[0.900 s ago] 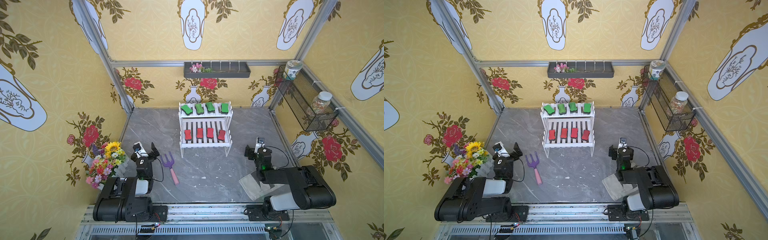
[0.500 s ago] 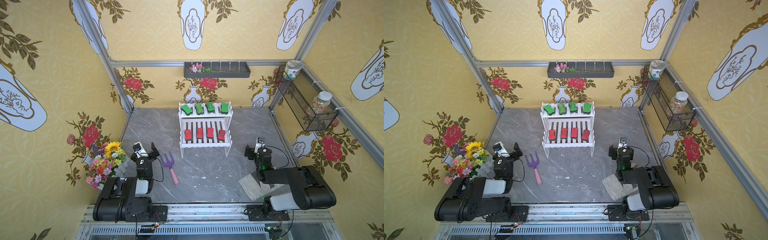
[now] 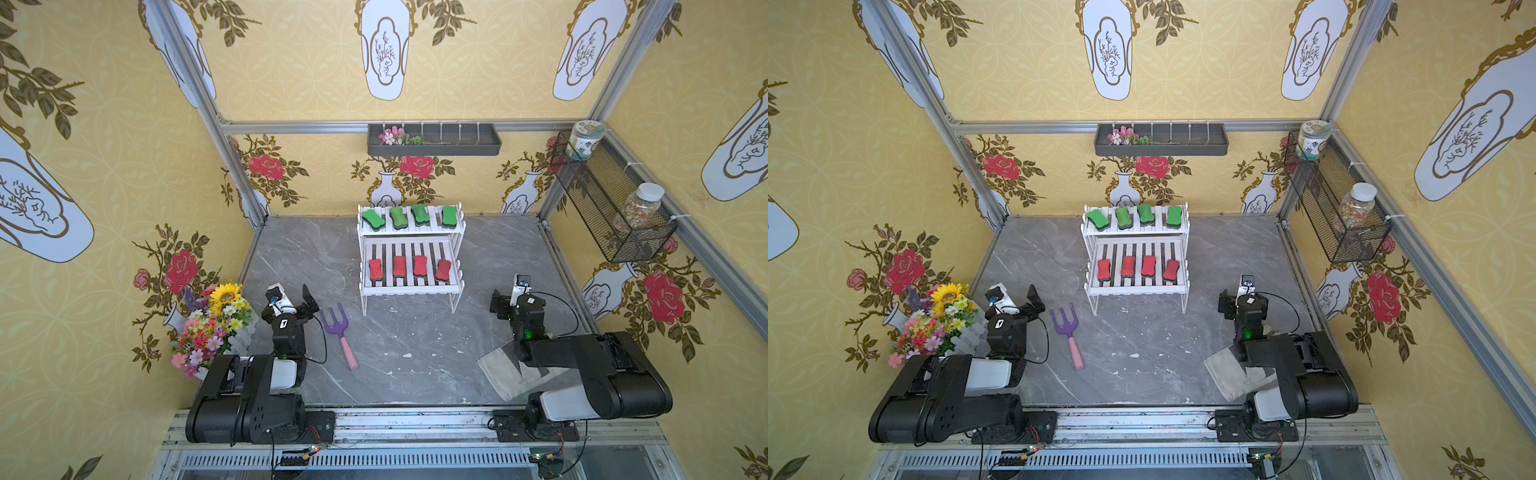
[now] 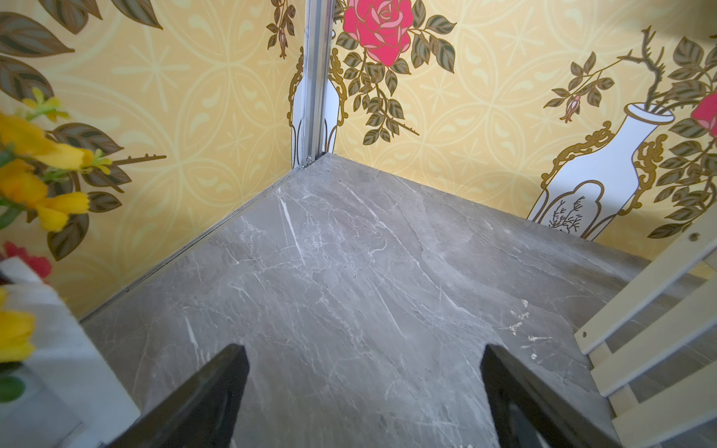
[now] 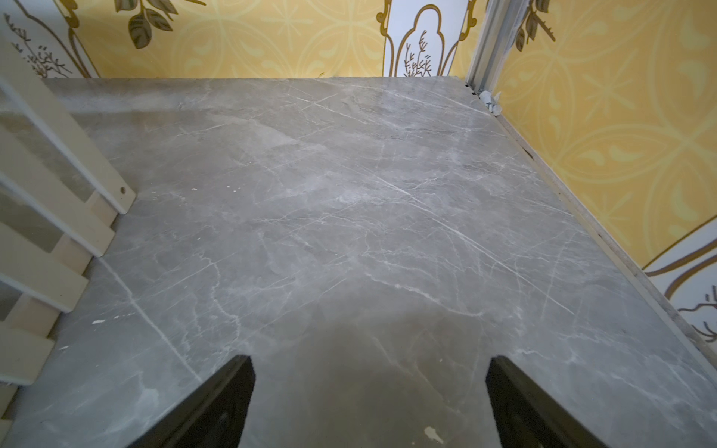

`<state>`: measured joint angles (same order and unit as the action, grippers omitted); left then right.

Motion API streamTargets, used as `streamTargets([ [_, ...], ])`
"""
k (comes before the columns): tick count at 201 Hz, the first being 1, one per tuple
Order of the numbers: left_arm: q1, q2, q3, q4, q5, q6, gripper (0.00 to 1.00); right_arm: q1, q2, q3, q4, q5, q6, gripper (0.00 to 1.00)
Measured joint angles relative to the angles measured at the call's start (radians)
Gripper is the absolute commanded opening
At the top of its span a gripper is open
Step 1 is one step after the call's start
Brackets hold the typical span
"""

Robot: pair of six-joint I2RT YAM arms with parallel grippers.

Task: Remove the whiteboard erasers from the shelf
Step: Pick up the whiteboard eraser from the shelf.

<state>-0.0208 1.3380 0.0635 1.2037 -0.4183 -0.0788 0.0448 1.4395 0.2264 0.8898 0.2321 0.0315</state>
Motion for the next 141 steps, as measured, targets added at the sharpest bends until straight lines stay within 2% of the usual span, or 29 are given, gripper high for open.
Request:
streamTargets([
  [28,0.000,-0.041,0.001,-0.017,-0.001,0.000,0.99,0.011,-0.069,0.001,-0.048,0.005,0.009,0.97],
  [71,0.000,-0.249,0.103,-0.237,-0.019,-0.003,1.00,0.021,-0.263,0.161,-0.339,0.047,0.054,0.97],
  [97,0.001,-0.345,0.167,-0.319,-0.037,-0.027,0.99,0.026,-0.297,0.270,-0.515,0.089,0.113,0.97],
  [118,0.001,-0.375,0.226,-0.311,0.032,-0.028,0.99,0.027,-0.272,0.395,-0.669,0.168,0.222,0.97],
  [141,0.001,-0.387,0.278,-0.313,0.109,-0.081,1.00,0.013,-0.215,0.569,-0.937,0.257,0.447,0.97],
])
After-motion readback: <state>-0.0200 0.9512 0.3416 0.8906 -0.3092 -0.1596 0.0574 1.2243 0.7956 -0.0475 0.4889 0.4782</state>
